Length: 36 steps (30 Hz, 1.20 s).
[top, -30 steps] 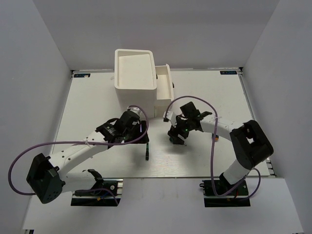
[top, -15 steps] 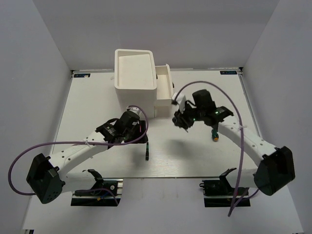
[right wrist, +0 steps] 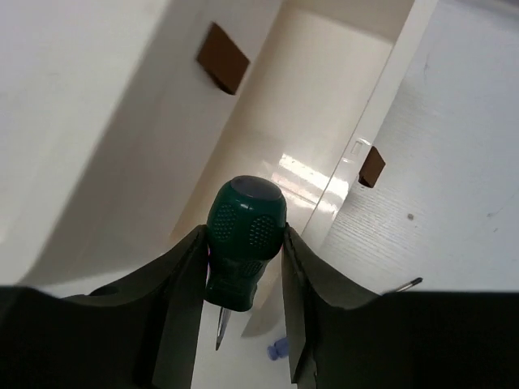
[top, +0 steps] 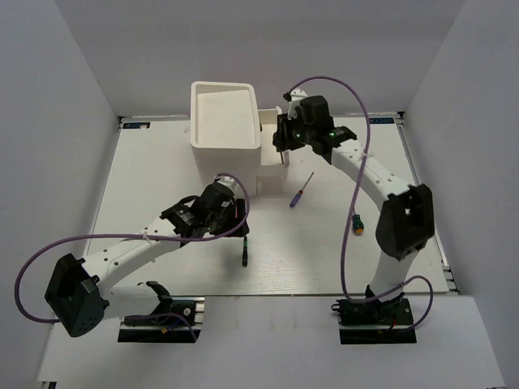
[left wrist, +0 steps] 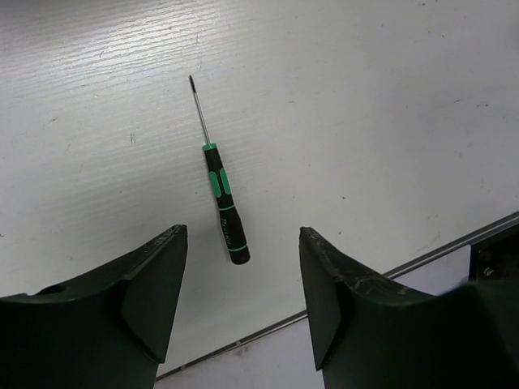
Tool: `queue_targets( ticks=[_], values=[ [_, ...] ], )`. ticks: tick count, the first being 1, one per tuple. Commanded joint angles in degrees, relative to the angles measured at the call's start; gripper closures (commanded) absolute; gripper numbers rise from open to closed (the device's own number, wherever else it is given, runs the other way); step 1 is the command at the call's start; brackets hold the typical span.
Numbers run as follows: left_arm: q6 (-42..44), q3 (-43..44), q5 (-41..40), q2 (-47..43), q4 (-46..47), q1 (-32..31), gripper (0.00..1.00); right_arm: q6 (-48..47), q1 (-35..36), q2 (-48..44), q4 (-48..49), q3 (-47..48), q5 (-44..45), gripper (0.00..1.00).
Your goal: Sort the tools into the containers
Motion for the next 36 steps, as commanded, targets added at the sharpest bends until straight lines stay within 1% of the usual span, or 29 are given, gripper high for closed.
queue_targets(
  ticks=[1,3,4,5,6,7,8,9,10,12,13,14,15,16,18,19,20,21,22,23,24,26,27,29,31,33,35,36],
  values=[
    [0.20,2.29,-0.60,-2.64,0.28,-0.44,0.32,5.85,-0.19,4.67,2.83,6.35,2.76,1.00],
    [-0.33,1.77,-0.60,-3.25,0.28,-0.44,0.32,5.32,-0.36,8.99,0.54,12.41,2.95,1.00],
    [-0.33,1.76,-0.60,-3.86,0.28,-0.44,0.32,4.45,-0.54,9.62,0.28,13.82,2.59,0.91],
    [-0.94,1.24,-0.60,-3.87,0.28,-0.97,0.32,4.09,-0.71,10.14,0.54,13.75,2.42,0.72],
    [-0.94,1.24,-0.60,-4.48,0.28,-0.97,0.34,3.13,-0.71,9.97,0.71,13.57,0.76,0.63],
    [-0.94,1.24,-0.60,-4.49,0.28,-0.97,0.34,2.86,-0.97,9.80,1.15,13.05,-0.21,0.57],
    [-0.94,1.24,-0.60,-4.49,0.80,-0.97,0.35,2.77,-0.89,8.06,1.59,12.52,-0.48,0.40],
    [-0.25,1.24,0.18,-3.79,1.50,-0.97,0.36,2.42,-1.06,7.43,1.94,10.43,-1.10,0.32],
    [0.28,1.24,0.19,-3.17,1.51,-1.49,0.38,1.02,-1.15,6.55,2.64,9.80,-1.10,0.29],
    [2.03,2.46,1.76,-0.80,2.21,-2.02,0.50,-1.70,-1.76,2.60,2.47,7.09,0.82,0.21],
    [2.57,2.99,2.38,0.08,2.21,-2.03,0.57,-2.50,-2.12,1.46,2.73,5.85,1.62,0.22],
    [3.09,3.78,2.39,0.87,2.82,-2.03,0.68,-4.07,-2.90,-3.08,3.52,2.62,1.71,0.32],
    [3.62,3.79,2.39,2.01,2.83,-2.03,0.73,-5.13,-4.22,-4.78,4.40,-0.98,1.02,0.79],
    [4.41,4.31,3.00,2.02,3.52,-2.03,0.77,-5.67,-4.92,-8.10,4.23,-2.67,2.23,1.00],
    [5.03,4.31,3.00,2.81,4.32,-2.55,0.83,-8.30,-7.20,-11.97,-0.67,-6.37,6.26,1.00],
    [5.03,4.31,3.52,3.42,5.10,-2.55,0.84,-11.00,-8.09,-12.35,-6.70,-6.47,6.46,1.00],
    [5.03,4.31,3.53,3.42,5.90,-2.55,0.84,-11.21,-11.05,-12.96,-14.15,-6.64,8.81,1.00],
    [5.03,4.31,4.05,3.42,6.43,-2.55,0.84,-11.64,-12.39,-14.10,-17.10,-10.12,9.00,0.74],
    [5.03,3.70,4.06,3.42,7.30,-2.55,0.82,-13.74,-13.62,-14.89,-18.78,-12.33,8.57,0.63],
    [5.03,3.70,4.67,3.95,7.31,-2.55,0.80,-14.45,-16.24,-15.68,-22.28,-14.44,8.22,0.58],
    [5.03,3.18,5.19,3.95,8.09,-2.55,0.69,-15.33,-18.79,-17.95,-23.18,-20.47,7.61,0.47],
    [5.03,3.17,5.20,4.48,8.71,-2.55,0.48,-16.83,-21.45,-18.85,-27.13,-23.33,8.04,0.47],
    [5.03,3.17,5.90,5.18,8.72,-2.55,0.32,-16.75,-23.28,-18.85,-28.10,-25.52,7.87,0.45],
    [6.34,3.95,6.43,6.50,9.24,-2.55,0.27,-16.48,-24.26,-17.90,-30.48,-28.51,8.30,0.40],
    [7.05,4.75,6.96,7.37,9.24,-2.55,0.23,-15.96,-25.58,-16.84,-30.75,-29.66,8.22,0.36],
    [7.85,6.24,6.96,8.69,9.24,-2.55,0.23,-15.08,-26.37,-16.22,-29.88,-31.51,7.25,0.34],
    [8.46,6.86,6.96,9.39,9.24,-2.55,0.23,-14.46,-26.29,-15.34,-29.17,-33.17,3.66,0.33],
    [8.46,7.38,6.44,10.01,9.24,-2.55,0.23,-14.29,-26.20,-15.25,-27.25,-33.71,3.56,0.33]
  ],
)
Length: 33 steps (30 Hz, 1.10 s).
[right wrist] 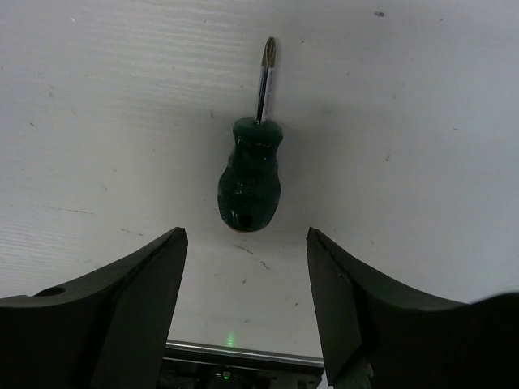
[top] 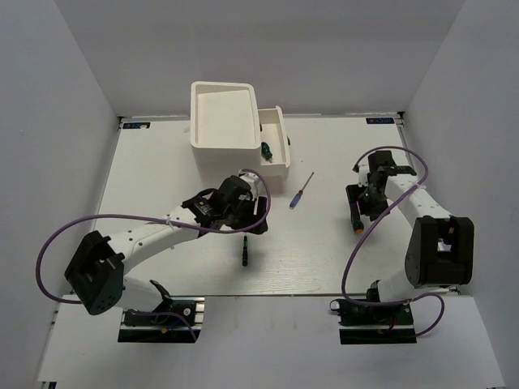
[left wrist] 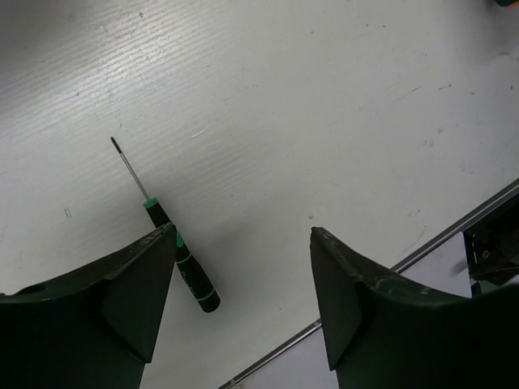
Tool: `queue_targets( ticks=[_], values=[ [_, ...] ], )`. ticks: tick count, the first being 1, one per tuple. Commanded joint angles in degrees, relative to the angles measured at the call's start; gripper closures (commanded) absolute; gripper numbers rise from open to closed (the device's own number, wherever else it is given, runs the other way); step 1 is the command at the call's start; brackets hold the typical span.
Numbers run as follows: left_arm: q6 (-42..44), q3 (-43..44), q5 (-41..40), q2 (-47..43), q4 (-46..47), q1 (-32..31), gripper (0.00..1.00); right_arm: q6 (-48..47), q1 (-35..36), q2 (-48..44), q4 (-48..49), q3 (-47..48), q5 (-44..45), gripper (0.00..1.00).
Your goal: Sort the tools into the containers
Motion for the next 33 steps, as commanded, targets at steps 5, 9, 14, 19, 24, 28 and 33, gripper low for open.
queue_targets(
  ticks=[5,9,14,19,24,28,33],
  values=[
    [1.05,3.15,-0.04,0.12,3.31,-0.28,0.22,2.03,0.01,4.78,5.28,-2.40,-2.80,0.35],
    [0.43,2.53,-1.79,-0.58,2.70,-0.28,0.22,2.82,0.36,6.99,7.57,-3.80,-2.10,0.42],
    [-0.09,2.01,-5.65,-4.00,-0.46,-0.28,0.22,3.26,0.10,6.73,8.89,-3.72,-2.09,0.72],
    [-4.55,3.33,-20.91,-14.97,-11.18,1.11,0.22,-4.70,0.36,-2.22,10.10,3.29,-15.15,1.00],
    [-16.07,4.11,-38.60,-26.68,-18.91,2.35,0.14,-3.78,0.45,-0.69,20.47,10.42,-36.18,1.00],
    [-27.67,8.07,-47.57,-25.38,-30.25,3.67,0.12,6.41,2.54,10.29,33.57,19.47,-48.21,1.00],
    [-32.35,5.88,-46.46,-25.19,-31.51,8.76,0.11,11.43,8.61,21.04,35.52,37.30,-44.74,1.00]
  ],
)
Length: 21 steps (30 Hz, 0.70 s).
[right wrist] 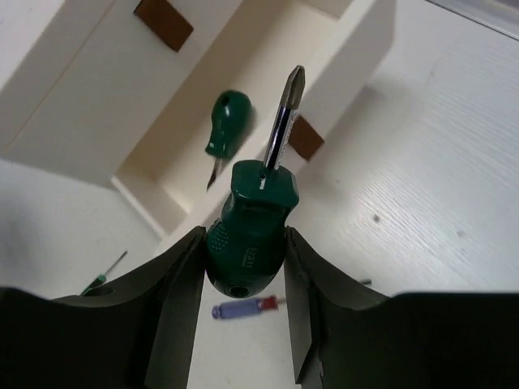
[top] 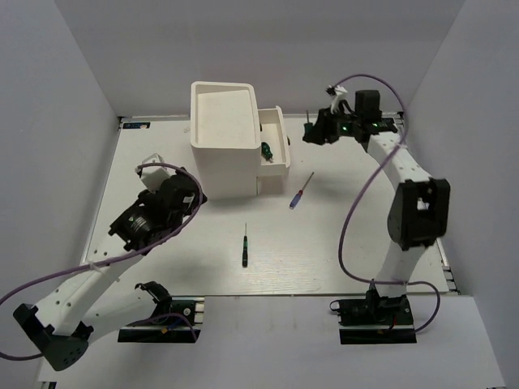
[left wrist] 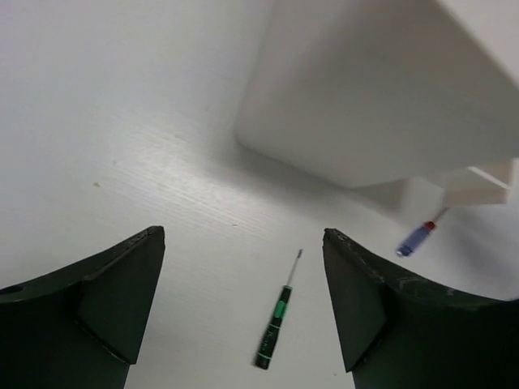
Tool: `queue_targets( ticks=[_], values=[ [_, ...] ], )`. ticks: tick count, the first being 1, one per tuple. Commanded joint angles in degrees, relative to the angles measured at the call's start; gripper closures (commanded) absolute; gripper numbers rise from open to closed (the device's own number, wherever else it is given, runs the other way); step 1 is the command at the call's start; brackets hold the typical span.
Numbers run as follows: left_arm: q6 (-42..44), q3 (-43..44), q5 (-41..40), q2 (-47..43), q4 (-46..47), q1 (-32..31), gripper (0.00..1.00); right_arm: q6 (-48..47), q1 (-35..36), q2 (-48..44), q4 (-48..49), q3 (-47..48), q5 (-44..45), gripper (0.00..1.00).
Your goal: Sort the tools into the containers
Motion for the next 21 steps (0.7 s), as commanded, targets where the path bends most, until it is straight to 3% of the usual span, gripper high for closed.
queue_targets(
  ticks=[1,2,7,11,14,15,17,21],
  values=[
    [-6.36,-1.73,-1.80,0.59,-3.90,3.24,0.11,5.95,4.27,6.66,4.73,9.88,-2.63,1.00],
    [-6.36,-1.73,-0.83,1.20,-3.28,4.12,0.11,6.39,6.19,9.91,4.29,16.87,-2.19,1.00],
    [-1.27,2.82,2.87,5.86,-0.55,11.06,0.11,7.53,9.37,20.30,-1.07,32.64,0.97,1.00],
    [4.26,5.73,5.76,8.76,1.99,16.95,0.09,6.83,11.65,22.77,-2.75,34.60,4.23,1.00],
    [7.96,9.06,11.11,11.57,3.57,22.92,0.09,5.69,12.18,22.07,-3.28,32.59,5.72,0.84],
    [8.92,9.95,12.35,12.19,4.37,24.50,0.09,5.34,11.92,21.72,-3.45,30.93,5.90,0.71],
    [11.21,12.23,14.37,13.94,5.96,28.72,0.09,4.38,11.92,21.19,-3.45,30.04,6.52,0.61],
    [13.77,19.61,22.17,19.55,7.27,35.23,0.08,3.32,12.01,20.40,-4.86,30.03,5.03,0.21]
  ],
)
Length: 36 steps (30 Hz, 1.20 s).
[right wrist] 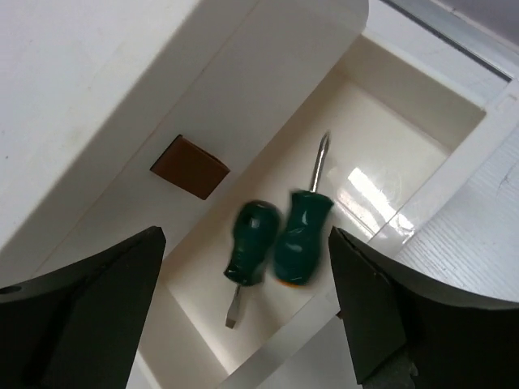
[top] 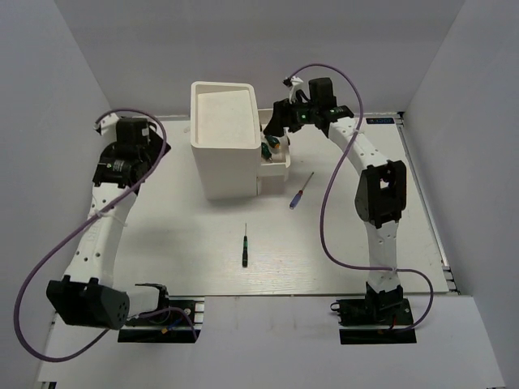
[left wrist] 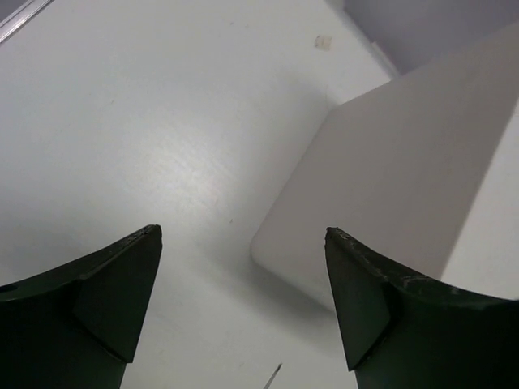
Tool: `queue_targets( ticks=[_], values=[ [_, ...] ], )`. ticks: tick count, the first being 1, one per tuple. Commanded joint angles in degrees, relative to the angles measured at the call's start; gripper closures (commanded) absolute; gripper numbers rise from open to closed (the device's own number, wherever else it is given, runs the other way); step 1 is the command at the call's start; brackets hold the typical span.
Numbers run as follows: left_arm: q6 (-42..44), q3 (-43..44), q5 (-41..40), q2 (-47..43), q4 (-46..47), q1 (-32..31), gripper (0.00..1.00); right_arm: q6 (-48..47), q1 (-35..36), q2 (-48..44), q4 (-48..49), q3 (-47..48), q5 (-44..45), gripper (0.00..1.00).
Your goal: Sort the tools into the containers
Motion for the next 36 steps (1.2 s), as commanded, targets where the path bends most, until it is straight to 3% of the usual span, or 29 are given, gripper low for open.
queue_targets(
  ticks=[1,4,6,7,8,9,10,11,18,24,27,31,36],
  values=[
    [4.25,5.63,9.37,3.90,3.71,4.74,0.08,-1.60,-0.38,-2.83,-0.62,0.31,-0.68,0.10],
    [3.56,4.86,17.89,7.85,6.60,9.23,0.11,-1.95,-0.65,-4.32,-0.88,0.40,-1.56,0.10],
    [3.56,1.61,24.92,9.09,12.05,11.25,0.27,-1.78,-0.74,-6.51,-0.54,-0.83,-2.09,0.14],
    [3.56,0.90,27.12,10.93,13.28,11.78,0.61,-1.95,-1.17,-8.96,0.51,-3.10,-1.74,0.34],
    [3.56,0.20,30.53,12.08,14.86,12.31,0.75,-1.78,-1.35,-11.95,1.57,-4.69,2.44,0.46],
    [3.56,0.19,32.48,13.22,15.83,12.92,0.82,-5.35,-1.53,-13.37,4.62,-8.88,4.31,0.65],
    [3.56,-0.42,34.24,14.27,16.63,12.93,0.91,-7.12,-1.18,-15.30,4.13,-9.79,8.94,0.90],
    [4.08,-1.03,36.70,15.94,18.29,13.45,0.92,-8.62,-1.26,-15.32,3.61,-11.02,14.38,1.00],
    [6.63,-0.51,44.09,20.69,21.72,13.46,0.90,-13.90,-2.41,-10.06,-0.79,-11.21,24.79,1.00],
    [7.77,-0.51,49.37,22.72,24.28,13.46,0.88,-16.19,-1.53,-1.61,-6.15,-5.32,23.23,1.00],
    [8.30,0.01,52.53,24.21,24.89,13.46,0.88,-14.10,-1.53,0.50,-6.68,-3.74,16.12,1.00],
    [8.83,0.01,57.36,26.14,26.03,13.46,0.88,-9.00,-1.62,1.21,-4.85,-3.03,-1.50,1.00],
    [10.50,1.51,61.06,28.52,26.13,12.94,0.87,-1.18,-0.30,1.20,3.68,-3.74,-9.55,1.00]
  ],
)
